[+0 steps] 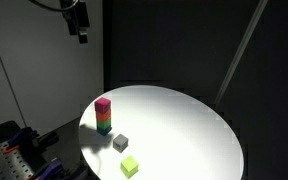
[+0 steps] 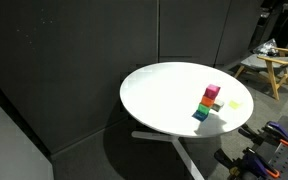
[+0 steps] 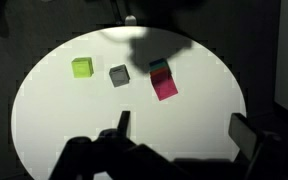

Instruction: Put the light green block on the gray block

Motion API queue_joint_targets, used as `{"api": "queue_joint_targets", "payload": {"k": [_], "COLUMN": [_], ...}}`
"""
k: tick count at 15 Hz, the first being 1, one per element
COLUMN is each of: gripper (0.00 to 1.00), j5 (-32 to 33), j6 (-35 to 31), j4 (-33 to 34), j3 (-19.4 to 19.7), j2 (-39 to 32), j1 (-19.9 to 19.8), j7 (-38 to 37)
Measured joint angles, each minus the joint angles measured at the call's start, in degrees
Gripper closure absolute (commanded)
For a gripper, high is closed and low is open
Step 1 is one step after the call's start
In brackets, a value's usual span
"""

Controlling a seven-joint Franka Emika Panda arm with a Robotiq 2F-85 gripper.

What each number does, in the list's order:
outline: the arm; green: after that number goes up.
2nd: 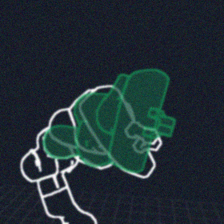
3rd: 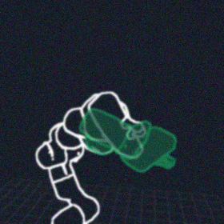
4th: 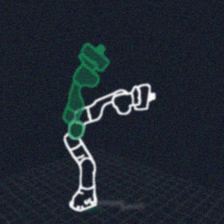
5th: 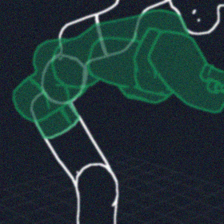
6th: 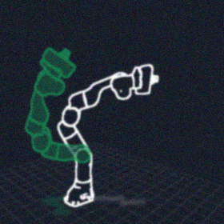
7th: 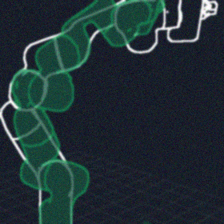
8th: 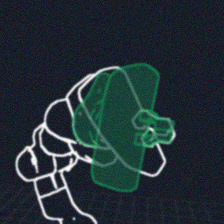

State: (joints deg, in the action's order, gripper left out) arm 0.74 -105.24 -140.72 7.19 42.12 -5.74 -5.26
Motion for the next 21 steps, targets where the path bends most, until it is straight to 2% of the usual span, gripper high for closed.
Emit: {"api": "queue_joint_targets", "payload": {"k": [12,21], "gripper": [0.00,0.00], "j5": [0.1,2.1], "j6": [-9.3,-21.6], "j4": [-2.7,-5.5], "j3": [3.5,5.6], "j2": [-9.4,-19.1], "j1": [-7.0,-9.2], "j7": [0.2,2.0]}}
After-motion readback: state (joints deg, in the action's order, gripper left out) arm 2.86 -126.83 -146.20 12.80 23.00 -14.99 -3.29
